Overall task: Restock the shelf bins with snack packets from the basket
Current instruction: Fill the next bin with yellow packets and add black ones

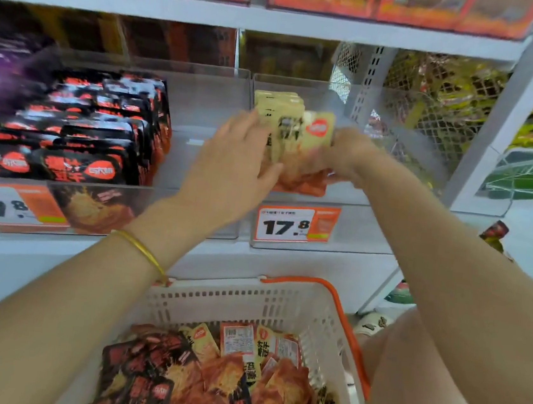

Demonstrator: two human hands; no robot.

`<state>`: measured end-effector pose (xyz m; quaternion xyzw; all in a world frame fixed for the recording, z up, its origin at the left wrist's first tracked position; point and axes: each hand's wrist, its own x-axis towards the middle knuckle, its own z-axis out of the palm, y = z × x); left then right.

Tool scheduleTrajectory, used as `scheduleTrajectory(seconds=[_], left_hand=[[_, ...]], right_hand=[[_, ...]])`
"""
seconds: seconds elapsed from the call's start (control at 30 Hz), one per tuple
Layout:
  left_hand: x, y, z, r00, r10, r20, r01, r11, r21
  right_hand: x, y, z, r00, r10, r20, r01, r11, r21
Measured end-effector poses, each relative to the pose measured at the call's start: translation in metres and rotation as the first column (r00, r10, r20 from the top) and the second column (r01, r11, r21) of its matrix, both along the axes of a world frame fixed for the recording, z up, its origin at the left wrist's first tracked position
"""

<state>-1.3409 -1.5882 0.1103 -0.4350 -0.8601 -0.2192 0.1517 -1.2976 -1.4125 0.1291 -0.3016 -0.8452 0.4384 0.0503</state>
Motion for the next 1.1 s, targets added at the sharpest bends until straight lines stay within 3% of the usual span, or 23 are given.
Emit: scheduleTrajectory(seconds=[0.1,0.23,0.37,0.73,0.93,1.1], left_hand=[[-0.001,0.003,-0.012,0.995,0.023,-0.098,-0.029,0.997,-0.065],[-0.003,0.003,-0.018,0.995,0.012,-0.103,-0.014,1.0,-0.022],[-0.003,0.003,-0.018,0.997,0.001,-0.076,-0.003,1.0,-0.023],[-0.005,0.003,-0.016,0.999,-0.016,-0.027,0.016,1.0,-0.005],[-0.004,0.002,-0.016,1.0,-0.013,-0.018,0.013,1.0,-0.005],[-0.003,0.003,-0.015,1.0,-0.012,-0.019,0.012,1.0,-0.012]], right_hand=[[-0.026,0.002,-0.027,0.985,-0.007,0.174,0.0,0.999,0.044],[-0.041,0.009,-0.033,0.973,-0.026,0.231,-0.037,0.964,0.263],[-0.047,0.002,-0.035,0.969,0.006,0.248,-0.088,0.943,0.321],[-0.038,0.005,-0.03,0.972,0.106,0.211,-0.103,0.994,-0.025],[-0.041,0.002,-0.031,0.982,0.074,0.174,-0.069,0.997,-0.029],[-0.038,0.001,-0.032,0.972,0.145,0.183,-0.115,0.979,-0.168]])
